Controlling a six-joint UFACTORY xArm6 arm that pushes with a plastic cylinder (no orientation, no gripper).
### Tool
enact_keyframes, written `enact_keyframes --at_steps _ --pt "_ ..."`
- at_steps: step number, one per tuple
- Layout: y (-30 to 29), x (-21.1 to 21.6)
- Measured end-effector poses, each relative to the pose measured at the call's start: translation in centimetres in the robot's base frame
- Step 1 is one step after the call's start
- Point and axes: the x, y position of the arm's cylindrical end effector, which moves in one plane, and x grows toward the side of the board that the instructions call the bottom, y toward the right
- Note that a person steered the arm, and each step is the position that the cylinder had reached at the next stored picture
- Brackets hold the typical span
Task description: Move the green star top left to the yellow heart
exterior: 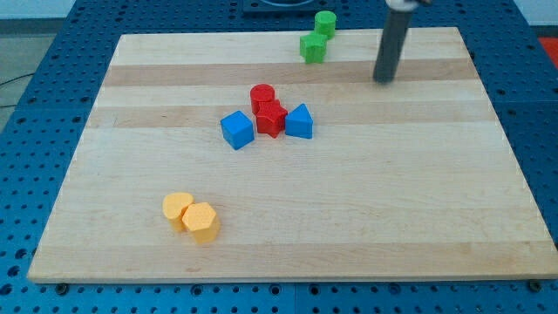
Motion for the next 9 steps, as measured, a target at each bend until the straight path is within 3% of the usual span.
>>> enact_keyframes --at_steps 1,3,4,5,6,7,8,9 --pt "-4.6 -7.4" --pt "-7.9 -7.6" --pt "-9.9 -4.2" --pt "-3.1 -1.9" --pt "-0.4 0.9" --pt "-6.6 -3.4" --pt "-12.0 2.1" --pt "-6.2 2.4"
